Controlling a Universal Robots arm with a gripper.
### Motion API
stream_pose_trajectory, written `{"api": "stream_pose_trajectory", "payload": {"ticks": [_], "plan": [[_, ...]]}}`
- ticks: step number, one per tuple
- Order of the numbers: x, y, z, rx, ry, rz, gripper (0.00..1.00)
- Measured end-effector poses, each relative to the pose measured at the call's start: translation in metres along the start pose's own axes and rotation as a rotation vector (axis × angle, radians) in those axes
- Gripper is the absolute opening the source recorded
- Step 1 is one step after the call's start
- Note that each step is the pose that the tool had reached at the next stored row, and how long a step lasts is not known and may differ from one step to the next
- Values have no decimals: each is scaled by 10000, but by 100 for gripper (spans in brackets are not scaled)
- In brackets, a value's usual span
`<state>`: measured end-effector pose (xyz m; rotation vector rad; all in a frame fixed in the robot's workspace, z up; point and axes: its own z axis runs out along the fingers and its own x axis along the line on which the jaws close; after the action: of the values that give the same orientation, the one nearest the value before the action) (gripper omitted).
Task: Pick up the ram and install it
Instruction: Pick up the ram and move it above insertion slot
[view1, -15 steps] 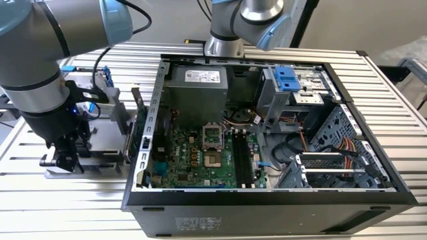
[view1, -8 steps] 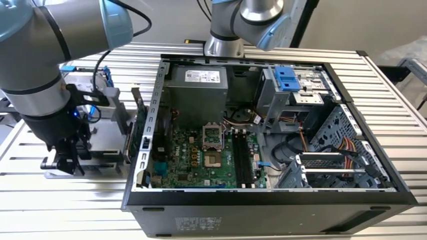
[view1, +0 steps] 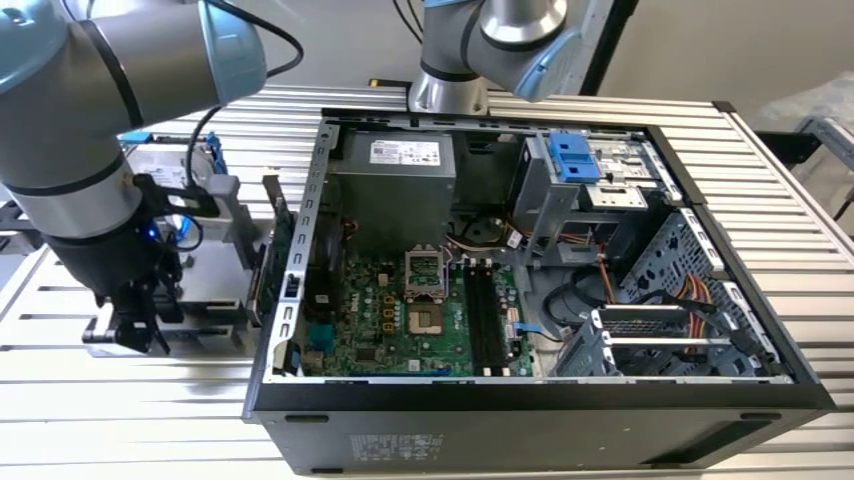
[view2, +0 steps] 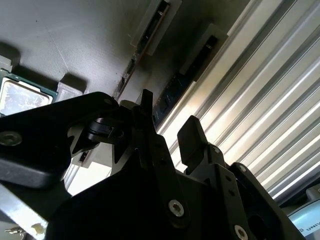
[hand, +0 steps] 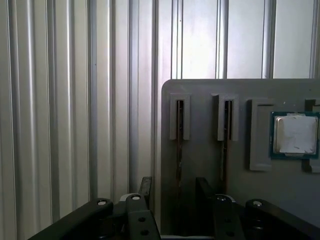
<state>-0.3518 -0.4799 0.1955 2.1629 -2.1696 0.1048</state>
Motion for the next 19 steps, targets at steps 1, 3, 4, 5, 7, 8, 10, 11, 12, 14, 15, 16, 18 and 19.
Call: {"api": "stream_pose_trajectory", "payload": {"ticks": [1, 3, 4, 5, 7, 8, 10, 11, 12, 14, 15, 16, 18, 19], "plan": [[0, 0, 2, 0, -17, 0, 100], [0, -1, 5, 0, -175, -2, 100], [-1, 0, 6, 0, -267, -1, 100], [-1, 0, 6, 0, -356, -2, 100], [-1, 0, 7, 0, -402, -1, 100], [-1, 0, 8, 0, -404, -1, 100], [0, 0, 9, 0, -404, -1, 100], [4, 0, 10, -1, -403, -2, 100], [10, -1, 11, 0, -403, -4, 100], [22, 0, 14, 0, -403, -2, 100], [29, 0, 16, 0, -403, -2, 100], [35, 0, 20, 0, -404, -2, 100], [46, 0, 26, 0, -404, -2, 100], [51, 0, 29, 0, -404, -2, 100]]}}
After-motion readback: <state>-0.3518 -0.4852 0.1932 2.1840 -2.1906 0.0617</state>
